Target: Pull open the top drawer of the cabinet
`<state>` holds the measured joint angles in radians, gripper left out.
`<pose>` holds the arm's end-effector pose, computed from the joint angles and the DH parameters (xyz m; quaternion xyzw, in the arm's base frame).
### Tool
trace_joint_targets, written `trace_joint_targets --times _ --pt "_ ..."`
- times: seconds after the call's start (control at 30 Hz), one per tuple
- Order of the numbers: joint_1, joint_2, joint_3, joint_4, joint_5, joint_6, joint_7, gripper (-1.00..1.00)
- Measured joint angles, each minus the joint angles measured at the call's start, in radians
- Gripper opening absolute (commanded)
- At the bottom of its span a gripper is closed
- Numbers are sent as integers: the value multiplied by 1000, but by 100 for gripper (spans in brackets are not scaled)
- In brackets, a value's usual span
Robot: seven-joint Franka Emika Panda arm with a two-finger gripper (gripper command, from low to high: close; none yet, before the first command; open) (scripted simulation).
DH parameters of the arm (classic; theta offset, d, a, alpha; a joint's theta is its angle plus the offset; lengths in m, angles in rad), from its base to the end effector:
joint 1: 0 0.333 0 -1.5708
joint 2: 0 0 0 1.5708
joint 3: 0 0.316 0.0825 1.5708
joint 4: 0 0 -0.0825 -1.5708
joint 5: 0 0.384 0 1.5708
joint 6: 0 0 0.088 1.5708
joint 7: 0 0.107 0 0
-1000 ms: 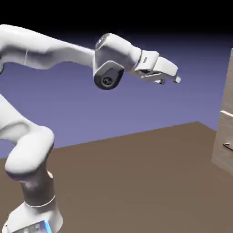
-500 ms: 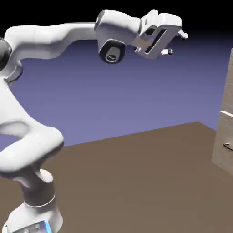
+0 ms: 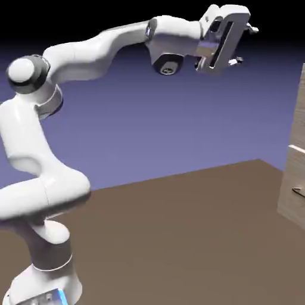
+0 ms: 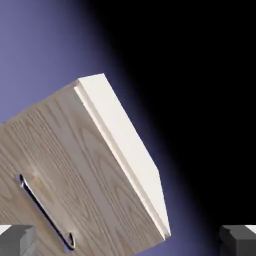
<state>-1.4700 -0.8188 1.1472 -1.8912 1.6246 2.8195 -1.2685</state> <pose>0.5223 0.0228 0.7017 0.7485 0.0744 0.6355 0.1743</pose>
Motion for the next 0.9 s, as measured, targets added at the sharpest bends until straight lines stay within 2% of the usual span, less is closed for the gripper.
trace_joint_targets --times 0.9 --pt "-866 -145 670 537 949 -127 -1174 0"
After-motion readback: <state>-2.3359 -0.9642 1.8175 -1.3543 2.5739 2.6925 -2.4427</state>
